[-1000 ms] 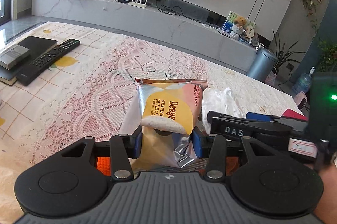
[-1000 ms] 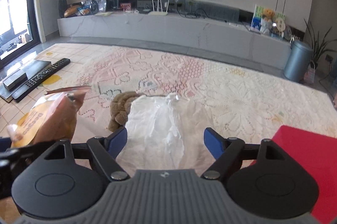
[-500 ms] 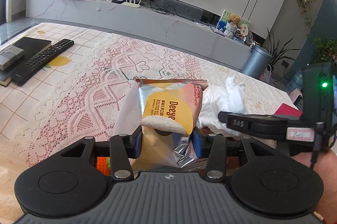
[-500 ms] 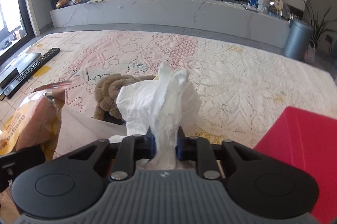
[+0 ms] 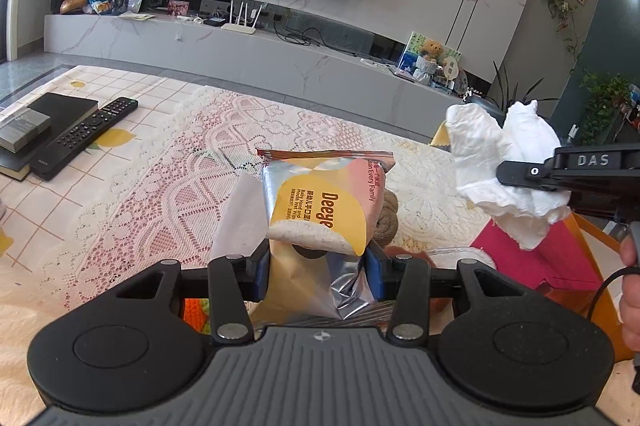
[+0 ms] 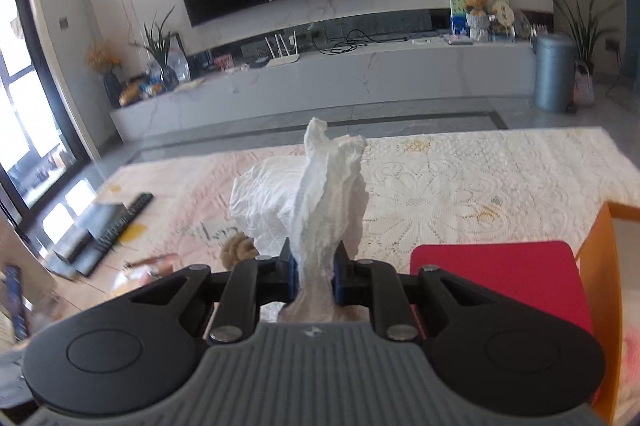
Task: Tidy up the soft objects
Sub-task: 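Lift the snack packet and tissue and carry both over the orange box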
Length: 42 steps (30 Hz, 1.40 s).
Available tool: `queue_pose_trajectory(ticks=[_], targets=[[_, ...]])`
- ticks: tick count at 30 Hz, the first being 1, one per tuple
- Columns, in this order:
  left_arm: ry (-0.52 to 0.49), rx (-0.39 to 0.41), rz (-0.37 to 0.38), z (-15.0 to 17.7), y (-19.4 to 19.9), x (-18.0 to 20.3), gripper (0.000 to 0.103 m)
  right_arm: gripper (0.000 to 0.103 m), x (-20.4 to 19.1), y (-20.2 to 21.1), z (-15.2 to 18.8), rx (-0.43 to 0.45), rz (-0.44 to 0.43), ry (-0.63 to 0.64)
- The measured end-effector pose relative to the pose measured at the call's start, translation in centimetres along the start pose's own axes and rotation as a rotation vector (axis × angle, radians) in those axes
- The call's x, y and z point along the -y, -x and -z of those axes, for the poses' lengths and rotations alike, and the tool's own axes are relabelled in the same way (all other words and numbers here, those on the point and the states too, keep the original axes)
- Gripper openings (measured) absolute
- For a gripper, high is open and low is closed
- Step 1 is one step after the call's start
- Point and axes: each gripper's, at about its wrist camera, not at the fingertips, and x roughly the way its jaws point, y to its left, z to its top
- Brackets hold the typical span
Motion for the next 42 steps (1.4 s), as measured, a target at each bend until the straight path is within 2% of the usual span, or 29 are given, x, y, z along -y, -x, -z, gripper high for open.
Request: queue_pose_trajectory(ticks=[5, 8, 12, 14, 15, 19, 22, 26, 28, 32, 34, 35, 36, 42], targets=[[0.010, 0.012, 0.010, 0.1, 1.8, 0.6, 0.052, 0.016, 1.0, 2.2, 0.6, -0.035, -0.073, -0.093], [-0.011, -0.016, -0.019, 0.5, 2.0, 0.8, 0.052, 0.017, -0.2, 2.1, 2.5, -0.077, -0.081, -0.045], [-0.001, -0.081, -0.015, 1.6, 2.3, 0.3, 0.052, 0.034, -1.6, 1.1, 6.5, -0.124, -0.040, 0.021], [0.002, -0.104, -0.016, 2.2, 2.5, 0.1, 0.052, 0.037, -1.9, 0.9, 8.3, -0.148, -0.013, 0.065], [0.005, -0.114, -0.014, 2.4, 2.5, 0.0, 0.052, 0.042, -2.0, 0.9, 8.9, -0.163, -0.009, 0.077], [0.005, -0.127, -0.013, 3.0, 2.6, 0.0, 0.052, 0.060, -2.0, 2.0, 9.8, -0.157, -0.026, 0.087], [0.011, -0.125, -0.013, 3.1, 2.5, -0.1, 0.052, 0.061, -1.6, 2.1, 9.4, -0.125, -0.010, 0.088], [0.014, -0.137, -0.022, 3.4, 2.1, -0.2, 0.052, 0.060, -0.7, 0.2, 8.8, -0.127, 0.037, 0.088], [0.013, -0.138, -0.021, 3.4, 2.0, -0.2, 0.052, 0.052, -0.5, -0.9, 9.0, -0.161, 0.047, 0.081], [0.006, -0.147, -0.023, 3.5, 1.6, -0.1, 0.052, 0.044, -0.7, -1.7, 10.1, -0.173, 0.026, 0.099], [-0.002, -0.149, -0.022, 3.6, 1.5, 0.0, 0.052, 0.020, -0.7, -1.9, 10.4, -0.187, 0.022, 0.110], [-0.004, -0.148, -0.023, 3.6, 1.5, 0.0, 0.052, 0.019, -0.9, -1.7, 10.5, -0.185, 0.012, 0.117], [-0.003, -0.146, -0.023, 3.7, 1.6, 0.0, 0.052, 0.012, -1.0, -1.2, 10.5, -0.176, 0.006, 0.127], [0.008, -0.137, -0.036, 3.7, 2.1, 0.0, 0.052, 0.009, -4.5, 3.5, 11.6, -0.097, -0.006, 0.289]])
